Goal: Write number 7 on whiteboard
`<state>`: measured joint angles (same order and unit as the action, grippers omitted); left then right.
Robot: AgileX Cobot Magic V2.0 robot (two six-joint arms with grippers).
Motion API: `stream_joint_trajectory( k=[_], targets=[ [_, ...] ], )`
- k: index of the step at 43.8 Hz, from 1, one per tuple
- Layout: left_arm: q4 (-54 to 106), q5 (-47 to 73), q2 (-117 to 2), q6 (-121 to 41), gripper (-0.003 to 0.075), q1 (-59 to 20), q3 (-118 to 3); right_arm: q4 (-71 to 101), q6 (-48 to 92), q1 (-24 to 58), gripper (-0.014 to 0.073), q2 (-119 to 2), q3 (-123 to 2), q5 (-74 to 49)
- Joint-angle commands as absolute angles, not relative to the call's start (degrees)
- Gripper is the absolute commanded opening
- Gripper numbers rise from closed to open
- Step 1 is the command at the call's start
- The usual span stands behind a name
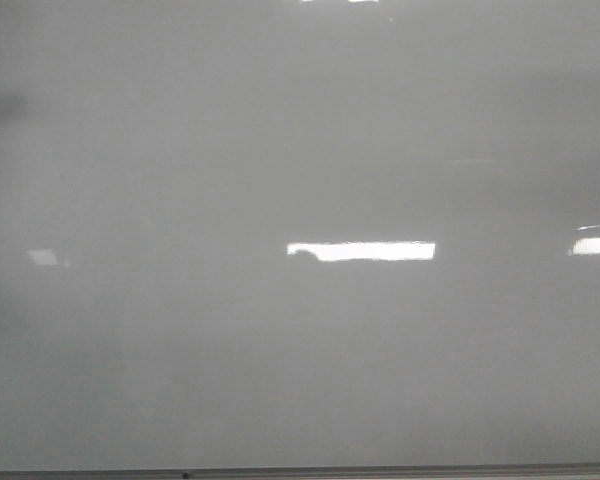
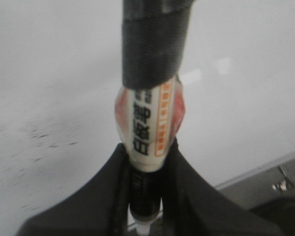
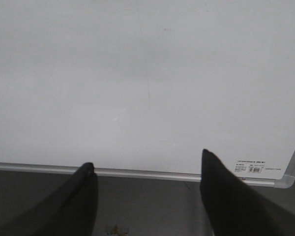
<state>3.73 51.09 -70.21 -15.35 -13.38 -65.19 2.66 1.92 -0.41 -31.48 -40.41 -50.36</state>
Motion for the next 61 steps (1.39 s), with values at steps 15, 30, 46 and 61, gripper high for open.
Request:
stream_joint_trajectory(
  k=[15,30,46,61],
  targets=[
    [11.1,55.0,-76.1,-30.5,-0.0020,-40.8,-68.0,21.6,23.3,-0.7,0.0477,-35.3,-43.0,-53.7],
    [10.5,54.5,-81.5,-35.0,-0.0020,-52.8,-68.7,41.7,56.4,9.4,0.0477,-43.4,-43.0,-57.4],
    [10.3,54.1,-81.5,-36.7,-0.0020,-54.2,-68.7,41.9,62.4,23.6,0.0445,-55.5,-49.1,-52.3],
    [10.3,54.1,-81.5,-36.7,-0.0020,-54.2,-68.7,42.1,62.7,30.7,0.0436,-65.7,-53.9,-48.4]
  ],
)
